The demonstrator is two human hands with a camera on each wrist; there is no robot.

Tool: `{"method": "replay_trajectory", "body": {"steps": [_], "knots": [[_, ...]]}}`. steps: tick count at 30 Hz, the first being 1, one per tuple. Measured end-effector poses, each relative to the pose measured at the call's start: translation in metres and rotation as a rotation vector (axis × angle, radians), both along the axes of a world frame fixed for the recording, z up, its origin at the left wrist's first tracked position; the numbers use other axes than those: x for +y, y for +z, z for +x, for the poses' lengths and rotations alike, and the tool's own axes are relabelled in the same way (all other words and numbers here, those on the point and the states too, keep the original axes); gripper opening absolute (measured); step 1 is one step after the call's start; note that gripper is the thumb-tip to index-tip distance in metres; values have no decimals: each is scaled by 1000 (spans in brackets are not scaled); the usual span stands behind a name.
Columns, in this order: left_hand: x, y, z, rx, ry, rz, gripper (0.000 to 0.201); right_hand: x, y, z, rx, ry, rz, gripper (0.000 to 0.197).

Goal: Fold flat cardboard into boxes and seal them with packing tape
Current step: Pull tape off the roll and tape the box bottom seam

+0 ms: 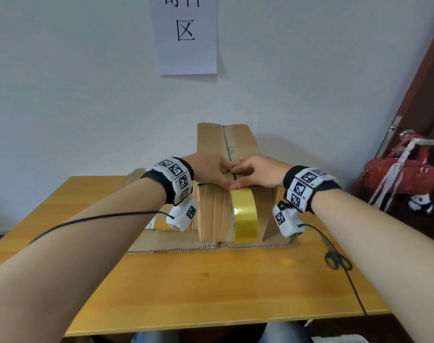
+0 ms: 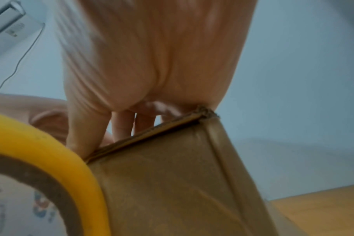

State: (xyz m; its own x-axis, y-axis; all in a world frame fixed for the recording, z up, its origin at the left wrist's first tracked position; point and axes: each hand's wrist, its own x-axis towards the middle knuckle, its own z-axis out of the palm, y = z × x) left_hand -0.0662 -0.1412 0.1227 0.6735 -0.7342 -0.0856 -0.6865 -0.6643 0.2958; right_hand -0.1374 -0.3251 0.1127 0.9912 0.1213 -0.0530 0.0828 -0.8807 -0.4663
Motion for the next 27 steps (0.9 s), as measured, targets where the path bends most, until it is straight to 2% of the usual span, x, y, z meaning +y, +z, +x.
{"method": "replay_trajectory", "body": {"steps": [2,5,10,16,19,22,24,27], "knots": [[0,-1,1,-12,8,5,64,-1,-1,-2,-31,-35,85,56],[0,-3,2,-22,23,11,71,3,0,-12,-148,-105,270,24],[-2,-4,3,-45,52,0,75,15,-7,-32,-360,-223,429,5],[-9,-7,-1,-126,119,32,65,24,-29,-51,-376,-355,497,16],[-14,-8,-3,-112,129,14,70,28,-39,-63,-310,-396,524,24],[-14,-5,-9,-171,104,22,57,31,-47,-76,-228,-419,583,42],[-11,-3,-13,-211,72,3,62,32,-51,-81,-173,-408,652,53],[-10,-4,-14,-207,48,-32,61,29,-55,-84,-110,-378,671,59]]}}
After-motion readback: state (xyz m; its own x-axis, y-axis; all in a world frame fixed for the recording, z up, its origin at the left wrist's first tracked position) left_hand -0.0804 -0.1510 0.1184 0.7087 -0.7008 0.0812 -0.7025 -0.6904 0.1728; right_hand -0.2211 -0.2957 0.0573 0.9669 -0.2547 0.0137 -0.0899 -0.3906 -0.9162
